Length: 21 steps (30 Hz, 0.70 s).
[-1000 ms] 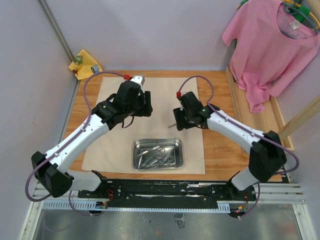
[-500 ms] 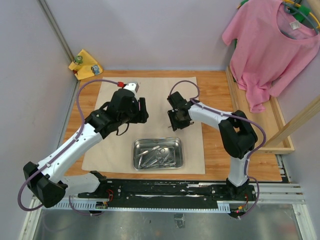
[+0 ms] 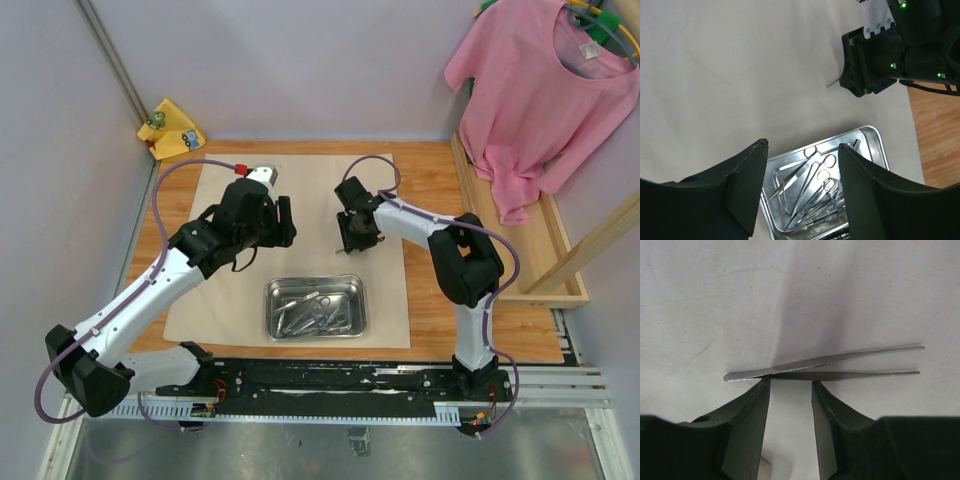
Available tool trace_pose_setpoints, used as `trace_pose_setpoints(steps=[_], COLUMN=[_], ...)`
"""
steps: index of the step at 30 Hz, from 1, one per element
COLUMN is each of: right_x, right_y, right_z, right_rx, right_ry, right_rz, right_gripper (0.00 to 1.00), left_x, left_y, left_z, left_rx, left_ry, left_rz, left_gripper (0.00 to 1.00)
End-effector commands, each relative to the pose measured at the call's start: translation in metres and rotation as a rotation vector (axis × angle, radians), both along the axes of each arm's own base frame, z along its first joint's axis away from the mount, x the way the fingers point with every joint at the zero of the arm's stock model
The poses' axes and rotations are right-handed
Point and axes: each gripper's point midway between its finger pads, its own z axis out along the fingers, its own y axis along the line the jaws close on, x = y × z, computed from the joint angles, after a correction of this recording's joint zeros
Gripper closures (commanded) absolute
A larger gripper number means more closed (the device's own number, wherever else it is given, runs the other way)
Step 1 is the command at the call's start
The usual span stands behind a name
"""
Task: Open and lay out the surgical kit
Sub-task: Move the medical item into the surgical kit.
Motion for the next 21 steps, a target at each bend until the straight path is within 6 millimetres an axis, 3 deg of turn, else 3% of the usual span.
trace_pose_setpoints(steps=[1, 10, 21], right_x=[0.01, 0.019, 0.063], right_y=[-0.006, -0.011, -0.029], right_z=[0.001, -0.002, -0.006], right_rx=[-0.005, -0.004, -0.04], right_ry=[-0.022, -0.053, -0.117], right_rz=[-0.048, -0.119, -0.214], right_gripper=[0.6, 0.6, 0.57], left_x=[0.0, 0.0, -0.004], left_y=[0.002, 0.002, 0.008], left_z=[0.007, 0.007, 0.013], left_rx=[-0.006, -0.006, 0.002], left_ry=[-0.035, -0.035, -0.051], left_rz=[-0.005, -0.005, -0.002], left_gripper=[0.37, 0.37, 0.37])
